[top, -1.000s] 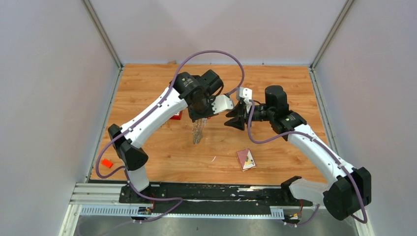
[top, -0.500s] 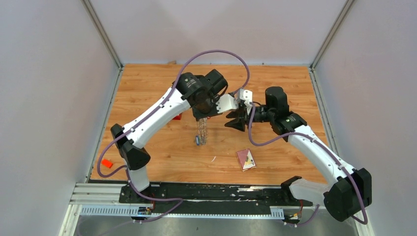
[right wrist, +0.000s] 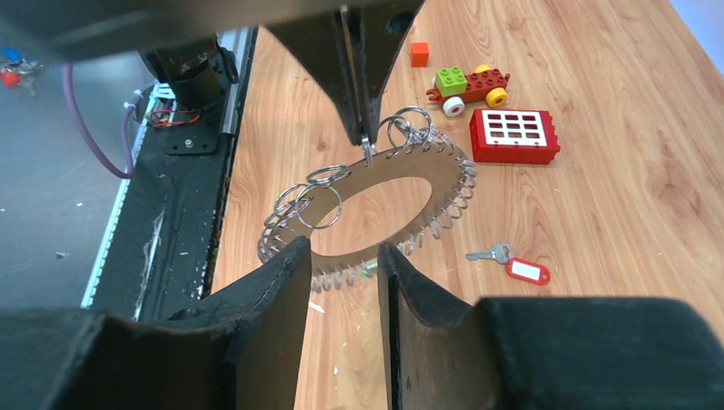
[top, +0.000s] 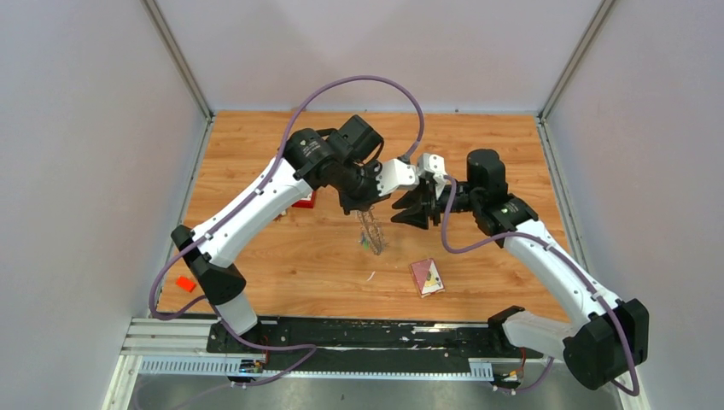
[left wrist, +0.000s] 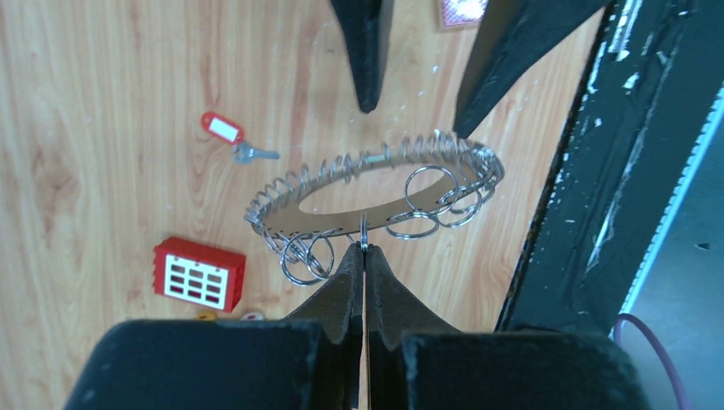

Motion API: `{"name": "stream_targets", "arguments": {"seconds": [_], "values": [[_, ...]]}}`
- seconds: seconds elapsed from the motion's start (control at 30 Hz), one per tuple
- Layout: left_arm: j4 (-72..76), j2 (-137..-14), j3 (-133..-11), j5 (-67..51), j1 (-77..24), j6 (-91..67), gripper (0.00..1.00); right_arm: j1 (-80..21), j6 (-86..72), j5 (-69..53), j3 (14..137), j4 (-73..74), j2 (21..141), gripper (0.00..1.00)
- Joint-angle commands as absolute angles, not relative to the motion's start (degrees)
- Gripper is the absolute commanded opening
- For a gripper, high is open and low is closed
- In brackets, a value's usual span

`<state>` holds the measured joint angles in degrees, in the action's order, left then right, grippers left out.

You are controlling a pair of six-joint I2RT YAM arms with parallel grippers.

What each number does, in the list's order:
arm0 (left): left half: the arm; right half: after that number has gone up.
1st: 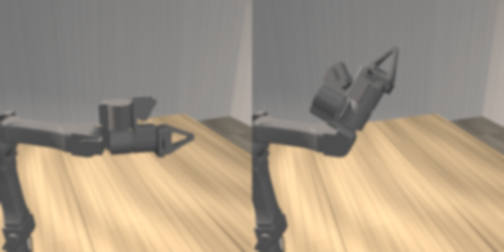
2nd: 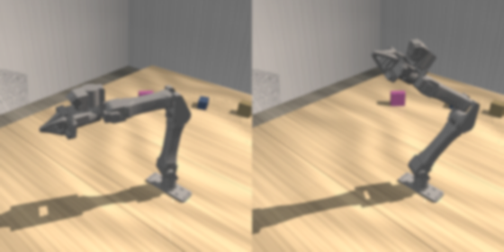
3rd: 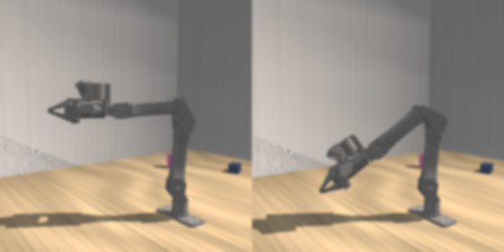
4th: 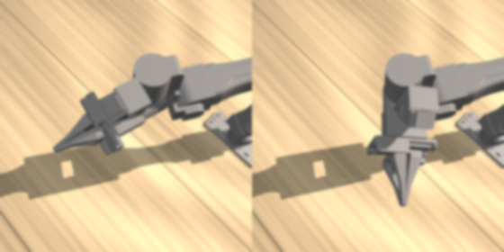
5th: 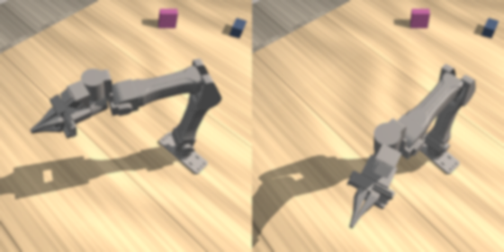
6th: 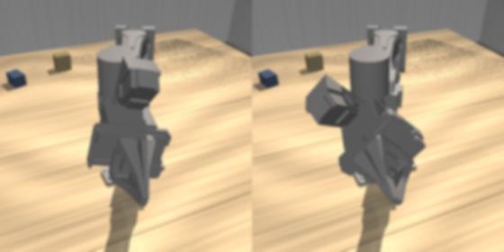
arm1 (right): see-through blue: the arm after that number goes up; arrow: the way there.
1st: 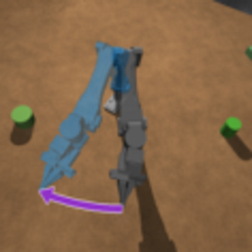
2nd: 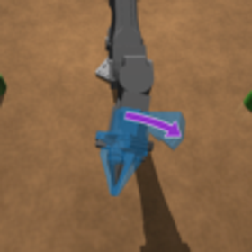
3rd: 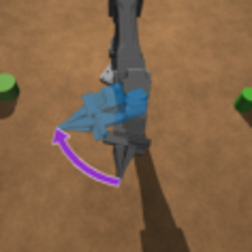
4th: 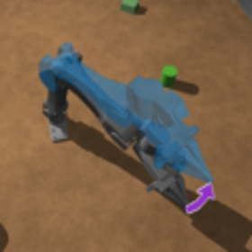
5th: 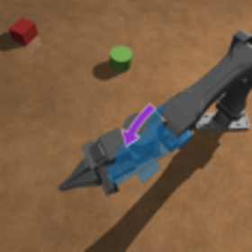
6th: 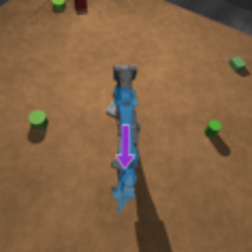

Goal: Put the keys on the keyring

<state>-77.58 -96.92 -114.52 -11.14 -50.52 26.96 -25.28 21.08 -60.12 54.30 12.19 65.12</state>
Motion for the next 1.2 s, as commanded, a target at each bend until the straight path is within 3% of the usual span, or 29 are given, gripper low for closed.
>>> {"name": "stream_targets", "arguments": {"seconds": [0.0,0.33,0.7,1.17], "values": [[-74.1,-93.3,-114.4,-17.8,-50.4,25.3,0.0,-24.8,14.6,-64.6,54.3,5.8,66.1,0.34],[-73.2,-91.7,-113.4,-21.0,-50.4,25.4,0.0,-25.5,0.7,-70.1,52.5,-10.2,71.1,0.27],[-72.2,-90.6,-112.0,-21.1,-50.1,25.5,0.0,-27.3,1.1,-71.4,53.8,-9.9,72.0,0.32],[-71.6,-90.9,-111.3,-23.9,-49.7,24.9,0.0,-27.7,-1.5,-71.2,54.9,-11.5,72.8,0.3]]}}
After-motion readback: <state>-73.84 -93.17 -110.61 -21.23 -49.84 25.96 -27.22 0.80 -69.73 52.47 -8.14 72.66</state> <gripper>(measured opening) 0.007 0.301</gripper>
